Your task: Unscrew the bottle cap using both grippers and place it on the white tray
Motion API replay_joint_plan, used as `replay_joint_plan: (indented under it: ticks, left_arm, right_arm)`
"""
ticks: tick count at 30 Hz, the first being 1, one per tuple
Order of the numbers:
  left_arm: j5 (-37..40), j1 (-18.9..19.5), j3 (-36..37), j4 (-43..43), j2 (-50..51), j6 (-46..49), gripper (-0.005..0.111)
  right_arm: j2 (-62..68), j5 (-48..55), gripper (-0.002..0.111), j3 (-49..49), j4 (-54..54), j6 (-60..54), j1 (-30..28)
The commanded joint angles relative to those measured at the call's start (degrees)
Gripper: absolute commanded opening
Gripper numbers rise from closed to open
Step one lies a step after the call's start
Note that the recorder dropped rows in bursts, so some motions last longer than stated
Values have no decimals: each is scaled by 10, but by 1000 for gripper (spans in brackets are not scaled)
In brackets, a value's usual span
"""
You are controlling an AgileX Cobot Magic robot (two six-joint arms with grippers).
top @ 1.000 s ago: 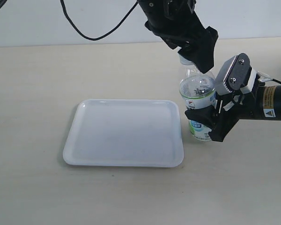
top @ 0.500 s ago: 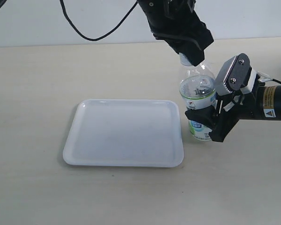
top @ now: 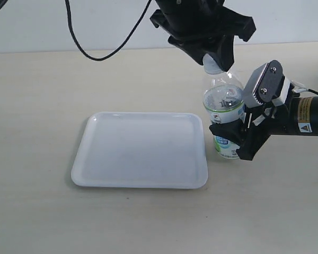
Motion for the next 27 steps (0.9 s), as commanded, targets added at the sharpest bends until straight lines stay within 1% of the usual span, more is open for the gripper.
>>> replay_joint_plan:
  ticks: [1,2,3,5,6,7,9,11,13,14,16,18,19,21,24,26,27]
  left_arm:
    - [-3,-1,2,-9,-7,-142,0]
    - [-3,-1,2,-9,-7,-185,0]
    - [-3,-1,2,-9,-7,-199,0]
    - [-3,-1,2,-9,-7,-259,0]
    - [-3,-1,2,-9,-7,-305,0]
    - [-3,-1,2,-9,-7,-325,0]
    - [-3,-1,2,-5,-4,-412,0]
    - [-3,-1,2,-5,-1,-454,0]
    - [-3,-1,2,-6,4,-474,0]
    - [-3,-1,2,-9,6,-468,0]
    - [-3,-1,2,-12,8,-434,0]
    - [-3,-1,2,-15,8,-406,4]
    - [-3,-1,2,-18,8,-395,10]
    - [-3,-1,2,-29,8,-375,24]
    - [-3,-1,2,-60,8,-317,54]
    - [-3,-1,2,-71,8,-263,79]
    - [-3,-1,2,-66,8,-244,90]
  right_arm:
    - [1,19,0,0,-6,-1,-2]
    - [1,19,0,0,-6,-1,-2]
    - [1,19,0,0,-6,-1,-2]
    - [1,19,0,0,-6,-1,-2]
    - [1,19,0,0,-6,-1,-2]
    - [1,19,0,0,-6,-1,-2]
    - [1,18,0,0,-6,-1,-2]
    - [1,5,0,0,-6,-1,-2]
    - [1,-5,0,0,-6,-1,-2]
    - [1,-5,0,0,-6,-1,-2]
    - [1,-5,0,0,-6,-1,-2]
    - [1,-5,0,0,-6,-1,-2]
    - [1,-5,0,0,-6,-1,-2]
    - [1,-5,0,0,-6,-1,-2]
    - [1,-5,0,0,-6,-1,-2]
    - [1,-5,0,0,-7,-1,-2]
    - [1,-5,0,0,-9,-1,-2]
